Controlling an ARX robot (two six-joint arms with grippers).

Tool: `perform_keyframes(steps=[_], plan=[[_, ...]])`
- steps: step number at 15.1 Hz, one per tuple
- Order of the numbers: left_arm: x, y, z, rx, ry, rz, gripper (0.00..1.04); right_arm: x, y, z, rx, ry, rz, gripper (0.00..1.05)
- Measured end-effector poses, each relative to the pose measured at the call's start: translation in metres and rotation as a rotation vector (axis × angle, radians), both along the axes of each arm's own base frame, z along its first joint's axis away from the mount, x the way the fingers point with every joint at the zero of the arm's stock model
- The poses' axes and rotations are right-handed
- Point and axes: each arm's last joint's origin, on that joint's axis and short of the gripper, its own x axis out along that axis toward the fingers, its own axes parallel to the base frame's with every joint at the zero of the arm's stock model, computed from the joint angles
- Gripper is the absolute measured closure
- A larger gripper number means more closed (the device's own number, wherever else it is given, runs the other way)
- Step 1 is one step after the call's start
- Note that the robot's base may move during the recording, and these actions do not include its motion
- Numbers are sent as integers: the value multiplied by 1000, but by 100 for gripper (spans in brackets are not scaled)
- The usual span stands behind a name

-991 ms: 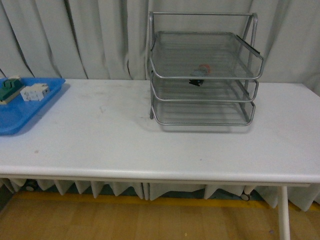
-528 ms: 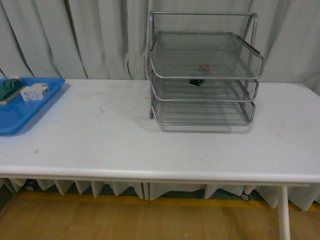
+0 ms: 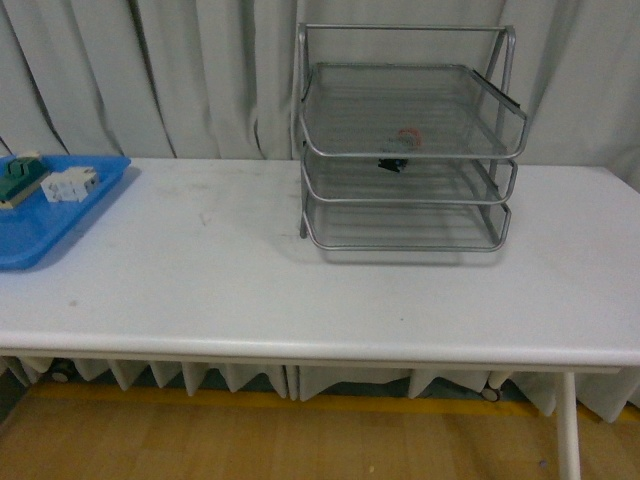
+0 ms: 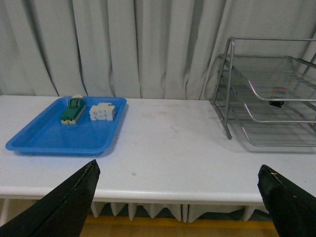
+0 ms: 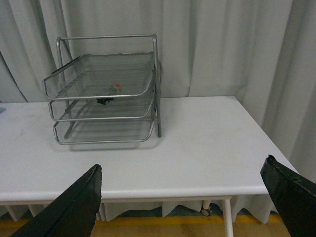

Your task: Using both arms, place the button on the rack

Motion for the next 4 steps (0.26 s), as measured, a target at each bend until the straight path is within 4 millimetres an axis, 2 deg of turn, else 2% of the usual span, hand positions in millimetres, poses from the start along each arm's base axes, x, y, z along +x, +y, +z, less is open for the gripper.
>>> perform_keyframes(steps=[4], plan=[[0,0,0,0,0,0,7,0,0,0,0,0,0,6]])
